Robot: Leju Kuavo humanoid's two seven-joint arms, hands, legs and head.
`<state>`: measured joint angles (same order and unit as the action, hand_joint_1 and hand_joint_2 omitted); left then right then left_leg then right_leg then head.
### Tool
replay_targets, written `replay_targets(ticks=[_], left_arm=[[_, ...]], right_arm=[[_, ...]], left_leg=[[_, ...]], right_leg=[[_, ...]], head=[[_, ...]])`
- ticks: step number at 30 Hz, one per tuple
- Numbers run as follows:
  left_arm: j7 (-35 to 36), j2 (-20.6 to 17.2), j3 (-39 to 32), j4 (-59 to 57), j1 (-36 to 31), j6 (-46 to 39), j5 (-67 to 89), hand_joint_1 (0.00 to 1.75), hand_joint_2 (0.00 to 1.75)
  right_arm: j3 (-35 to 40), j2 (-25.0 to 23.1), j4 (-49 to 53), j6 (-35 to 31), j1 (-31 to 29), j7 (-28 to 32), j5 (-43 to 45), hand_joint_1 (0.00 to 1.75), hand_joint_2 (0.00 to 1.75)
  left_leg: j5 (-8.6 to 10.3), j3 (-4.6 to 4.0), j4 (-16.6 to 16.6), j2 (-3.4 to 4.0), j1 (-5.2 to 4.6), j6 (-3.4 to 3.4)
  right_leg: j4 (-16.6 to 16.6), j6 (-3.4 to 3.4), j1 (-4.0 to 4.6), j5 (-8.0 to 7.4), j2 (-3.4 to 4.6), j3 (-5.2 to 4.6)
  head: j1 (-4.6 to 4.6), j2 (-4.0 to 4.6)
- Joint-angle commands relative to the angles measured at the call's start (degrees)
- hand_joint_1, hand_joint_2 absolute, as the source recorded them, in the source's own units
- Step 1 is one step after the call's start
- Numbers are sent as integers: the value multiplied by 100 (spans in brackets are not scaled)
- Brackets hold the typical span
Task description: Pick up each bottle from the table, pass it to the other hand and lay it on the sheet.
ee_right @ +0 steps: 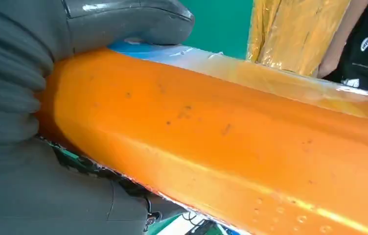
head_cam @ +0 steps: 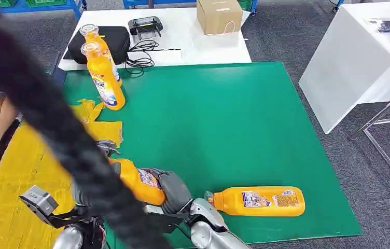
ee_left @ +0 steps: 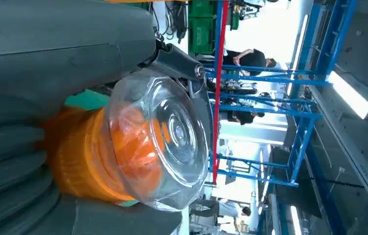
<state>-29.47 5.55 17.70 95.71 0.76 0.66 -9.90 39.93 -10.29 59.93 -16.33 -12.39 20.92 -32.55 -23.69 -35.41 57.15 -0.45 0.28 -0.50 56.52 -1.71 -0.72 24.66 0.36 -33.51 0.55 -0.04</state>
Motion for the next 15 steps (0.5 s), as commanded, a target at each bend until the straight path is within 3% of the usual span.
replay_targets(ticks=[1,15], left_arm=[[143,27,169,-503,-389,49,46,175,175],[371,9,250,-821,-480,253,-14,175,175]], right_arm=[[196,109,18,3,-8,69,-43,175,175],[160,133,334,-341,75,90,-163,175,175]], left_leg=[[-4,16,-2,-14,5,1],[-8,22,-2,-6,4,1]], right_leg=[[-7,4,6,7,-20,24],[-7,4,6,9,-13,31]], head=[[0,0],[0,0]])
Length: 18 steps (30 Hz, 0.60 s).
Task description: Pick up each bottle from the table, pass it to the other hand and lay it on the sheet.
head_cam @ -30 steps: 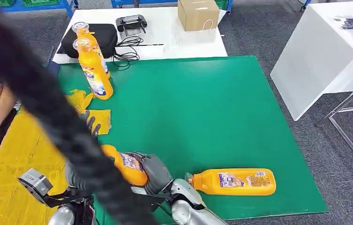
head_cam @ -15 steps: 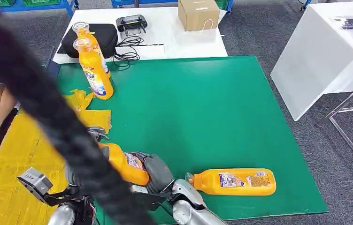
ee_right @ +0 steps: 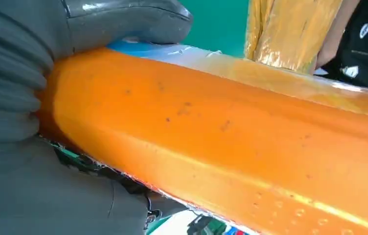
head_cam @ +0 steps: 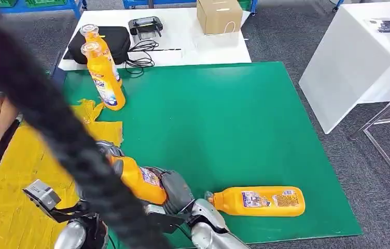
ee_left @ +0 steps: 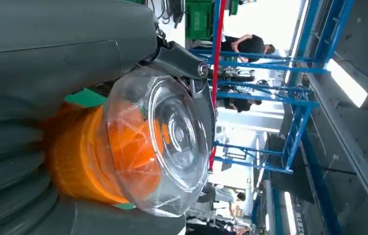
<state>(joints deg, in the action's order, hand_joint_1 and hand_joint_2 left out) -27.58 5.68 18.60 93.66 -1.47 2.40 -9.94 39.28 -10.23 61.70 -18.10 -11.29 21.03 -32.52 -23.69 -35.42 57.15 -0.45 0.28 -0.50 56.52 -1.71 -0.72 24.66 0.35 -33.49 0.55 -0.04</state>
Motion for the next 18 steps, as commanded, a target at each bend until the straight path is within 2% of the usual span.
replay_targets(ticks=[1,2,3,7,18], left_arm=[[214,-11,172,-647,-268,89,-4,148,175],[229,-6,185,-690,-283,95,1,14,175],[238,-4,194,-708,-286,98,2,0,175],[305,-19,283,-800,-317,166,16,0,175],[404,-54,384,-763,-238,504,-216,0,175]], right_arm=[[227,132,172,-194,-32,72,-176,175,175],[225,135,188,-208,-26,64,-178,175,175],[221,136,195,-219,-25,60,-178,175,175],[208,136,185,-263,-22,39,-184,175,175],[173,125,117,-342,-17,26,-207,175,175]], left_leg=[[-12,31,-1,-6,7,1],[-7,23,-3,-7,4,1],[-9,29,-3,-8,6,1],[-2,13,-4,-5,0,0],[-11,27,-1,-1,5,1]], right_leg=[[-10,6,9,11,-13,38],[-8,4,6,8,-13,29],[-10,5,8,10,-15,37],[-5,2,1,4,-9,16],[-7,5,7,9,-7,33]], head=[[0,0],[0,0],[0,0],[0,0],[0,0]])
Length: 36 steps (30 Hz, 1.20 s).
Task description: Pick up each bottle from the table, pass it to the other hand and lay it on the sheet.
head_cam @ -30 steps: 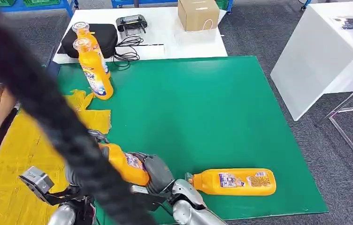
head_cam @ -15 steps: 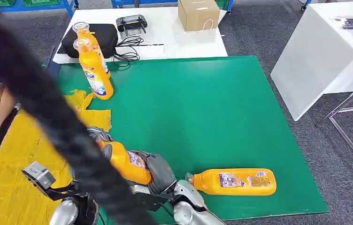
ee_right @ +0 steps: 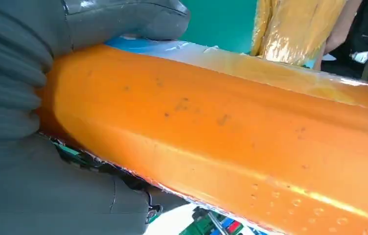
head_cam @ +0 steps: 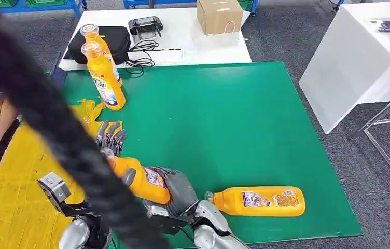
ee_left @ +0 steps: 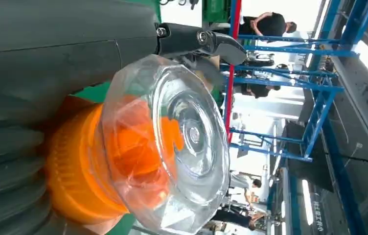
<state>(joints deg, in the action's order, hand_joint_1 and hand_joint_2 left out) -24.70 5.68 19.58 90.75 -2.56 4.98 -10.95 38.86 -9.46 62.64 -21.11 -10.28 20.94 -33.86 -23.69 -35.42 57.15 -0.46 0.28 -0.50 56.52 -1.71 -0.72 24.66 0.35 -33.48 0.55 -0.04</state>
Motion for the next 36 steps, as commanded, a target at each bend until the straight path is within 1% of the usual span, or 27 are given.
replay_targets(ticks=[1,2,3,4,5,8,10,13,14,16,18,19,20,24,28,29,31,32,33,34,35,36], left_arm=[[117,-61,313,-460,-106,268,-111,0,175],[115,-58,331,-445,-89,276,-108,0,175],[115,-58,339,-434,-82,279,-107,0,175],[115,-56,346,-427,-76,281,-107,0,175],[115,-56,346,-427,-76,281,-107,0,175],[112,-64,373,-404,-60,297,-102,0,175],[108,-68,402,-418,-55,324,-92,0,175],[105,-74,426,-438,-59,352,-87,0,175],[105,-74,426,-438,-59,352,-87,0,175],[105,-74,426,-438,-59,352,-87,0,175],[103,-81,439,-451,-63,374,-85,0,175],[92,-91,459,-460,-67,421,-90,45,175],[84,-92,466,-467,-68,443,-90,173,175],[58,-98,484,-498,-79,517,-86,175,175],[53,-94,463,-516,-93,556,-101,175,175],[54,-89,459,-520,-95,562,-105,175,175],[54,-85,456,-521,-99,566,-106,175,175],[54,-84,454,-516,-98,567,-107,175,175],[54,-84,454,-516,-98,567,-107,175,175],[54,-84,454,-516,-98,567,-107,175,175],[54,-84,454,-516,-98,567,-107,175,175],[54,-84,454,-516,-98,567,-107,175,175]], right_arm=[[211,44,9,-60,-117,31,-88,175,175],[209,42,3,-62,-117,30,-93,175,175],[211,42,1,-65,-118,30,-98,175,175],[211,42,0,-72,-118,30,-104,175,175],[211,42,0,-72,-118,30,-104,175,175],[213,32,-26,-83,-119,25,-120,175,175],[214,23,-40,-92,-126,26,-132,175,175],[207,17,-40,-119,-125,27,-151,175,175],[207,17,-40,-119,-125,27,-151,175,175],[207,17,-40,-119,-125,27,-151,175,175],[205,19,-38,-128,-128,28,-157,175,175],[200,16,-33,-149,-130,33,-168,175,175],[191,12,-26,-172,-126,34,-176,175,175],[173,5,-26,-183,-133,34,-175,175,175],[156,-10,-47,-201,-141,41,-171,175,175],[152,-12,-52,-208,-141,45,-170,175,175],[147,-13,-56,-216,-140,48,-166,175,175],[142,-14,-57,-220,-140,49,-162,175,175],[142,-14,-57,-220,-140,49,-162,175,175],[142,-14,-57,-220,-140,49,-162,175,175],[142,-14,-57,-220,-140,49,-162,175,175],[142,-14,-57,-220,-140,49,-162,175,175]], left_leg=[[-7,19,-3,2,4,1],[-4,16,-4,0,-1,0],[-12,29,-2,3,4,1],[-6,19,-3,1,2,1],[-14,33,-1,4,6,1],[-5,14,-3,2,1,0],[-17,37,1,6,9,1],[-5,15,-4,2,0,0],[-11,26,-2,4,5,1],[-3,10,-4,2,0,0],[-9,23,-3,5,3,1],[-6,17,-3,4,3,1],[-13,30,-2,6,6,1],[-5,14,-4,3,1,0],[-20,42,1,8,10,1],[-7,19,-2,4,2,1],[-15,32,1,7,8,2],[-7,18,-3,4,1,0],[-14,30,0,7,7,1],[-4,12,-3,2,0,0],[-12,26,-1,6,6,1],[-7,17,-3,4,2,1]], right_leg=[[-8,4,6,5,-3,22],[-5,3,1,5,-5,17],[-7,6,6,9,-5,32],[-7,3,4,6,-5,21],[-9,5,8,10,-4,37],[-6,2,3,4,-3,16],[-11,6,12,12,-3,44],[-5,2,1,4,-2,17],[-8,4,7,8,-3,30],[-4,2,1,2,-1,11],[-7,4,4,6,-1,25],[-6,3,4,4,-1,19],[-9,5,8,9,-1,35],[-5,3,2,4,-2,16],[-11,7,13,13,-2,50],[-5,3,4,5,-1,21],[-8,6,10,10,-1,38],[-5,4,3,5,-1,20],[-8,6,10,9,0,35],[-4,2,1,4,-2,14],[-8,5,8,8,-1,31],[-6,4,3,5,-1,20]], head=[[0,0],[0,0],[0,0],[0,0],[0,0],[0,0],[0,0],[0,0],[0,0],[0,0],[0,0],[0,0],[0,0],[0,0],[0,0],[0,0],[0,0],[0,0],[0,0],[0,0],[0,0],[0,0]])
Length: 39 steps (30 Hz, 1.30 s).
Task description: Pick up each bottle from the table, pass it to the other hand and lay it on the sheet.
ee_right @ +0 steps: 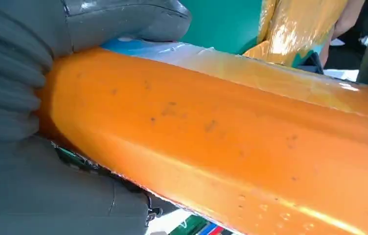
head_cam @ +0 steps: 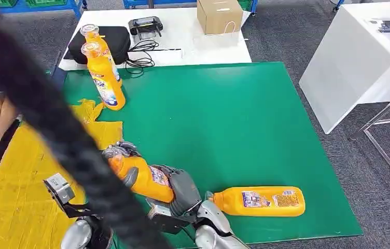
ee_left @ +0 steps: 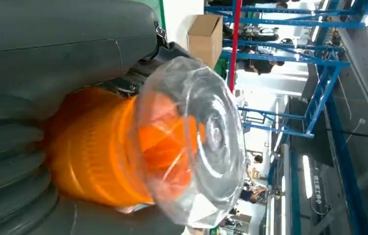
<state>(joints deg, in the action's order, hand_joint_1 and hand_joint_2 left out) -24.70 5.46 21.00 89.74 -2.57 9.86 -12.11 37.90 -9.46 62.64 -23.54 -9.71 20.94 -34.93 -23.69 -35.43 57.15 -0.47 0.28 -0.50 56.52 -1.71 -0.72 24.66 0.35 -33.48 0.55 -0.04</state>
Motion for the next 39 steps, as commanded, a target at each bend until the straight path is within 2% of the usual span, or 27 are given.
replay_targets(ticks=[1,15,17,18,19,20,28,31,33,34,35,39], left_arm=[[54,-63,312,-416,-97,80,9,175,175],[39,-92,289,-391,-118,143,-12,175,175],[30,-105,253,-357,-127,145,-17,175,175],[-6,-118,207,-327,-136,111,3,175,175],[-58,-146,135,-277,-149,14,87,175,175],[-79,-165,86,-249,-151,-39,125,175,175],[-301,-489,-707,262,-203,-686,933,175,175],[-392,-510,-996,438,-124,-1563,2120,175,175],[-375,-503,-1028,459,-105,-1758,2375,175,175],[-392,-509,-1110,488,-84,-2285,3055,175,175],[-308,-501,-1151,482,-82,-2832,3805,175,175],[-199,-533,-1178,498,-77,-3070,4236,175,175]], right_arm=[[238,-14,-57,23,-197,49,-55,175,175],[212,-22,-41,-3,-213,74,-39,175,175],[188,-21,11,-69,-197,101,-48,166,175],[152,-14,76,-147,-179,123,-56,47,175],[97,0,205,-256,-138,150,-69,0,175],[67,7,268,-285,-122,151,-56,0,175],[-437,273,1424,-554,122,168,-74,0,175],[-595,238,1519,-540,239,170,-74,0,175],[-624,231,1562,-539,281,170,-78,0,175],[-655,231,1647,-544,337,172,-83,0,175],[-689,236,1738,-524,384,168,-126,0,175],[-732,246,1823,-497,420,146,-153,0,175]], left_leg=[[-12,30,-1,4,4,1],[-12,27,0,7,5,1],[-7,17,-2,6,3,1],[-4,12,-3,4,1,1],[-21,43,3,10,12,3],[-7,16,0,5,3,1],[-9,18,3,2,6,2],[-11,21,3,6,8,3],[-6,13,0,4,4,2],[-21,38,6,8,13,3],[-9,20,0,3,6,2],[-6,15,-2,1,3,1]], right_leg=[[-7,5,6,10,-3,33],[-5,5,7,8,1,29],[-5,4,4,4,1,18],[-4,3,2,3,0,12],[-9,9,15,14,0,48],[-3,4,4,5,0,17],[-2,6,8,8,-5,20],[-3,6,10,8,-2,23],[-2,4,5,4,-2,12],[-6,9,16,15,-2,43],[-4,4,7,8,-4,22],[-4,3,5,6,-5,17]], head=[[0,0],[0,0],[0,0],[0,0],[0,0],[0,0],[0,0],[0,0],[0,0],[0,0],[0,0],[0,0]])
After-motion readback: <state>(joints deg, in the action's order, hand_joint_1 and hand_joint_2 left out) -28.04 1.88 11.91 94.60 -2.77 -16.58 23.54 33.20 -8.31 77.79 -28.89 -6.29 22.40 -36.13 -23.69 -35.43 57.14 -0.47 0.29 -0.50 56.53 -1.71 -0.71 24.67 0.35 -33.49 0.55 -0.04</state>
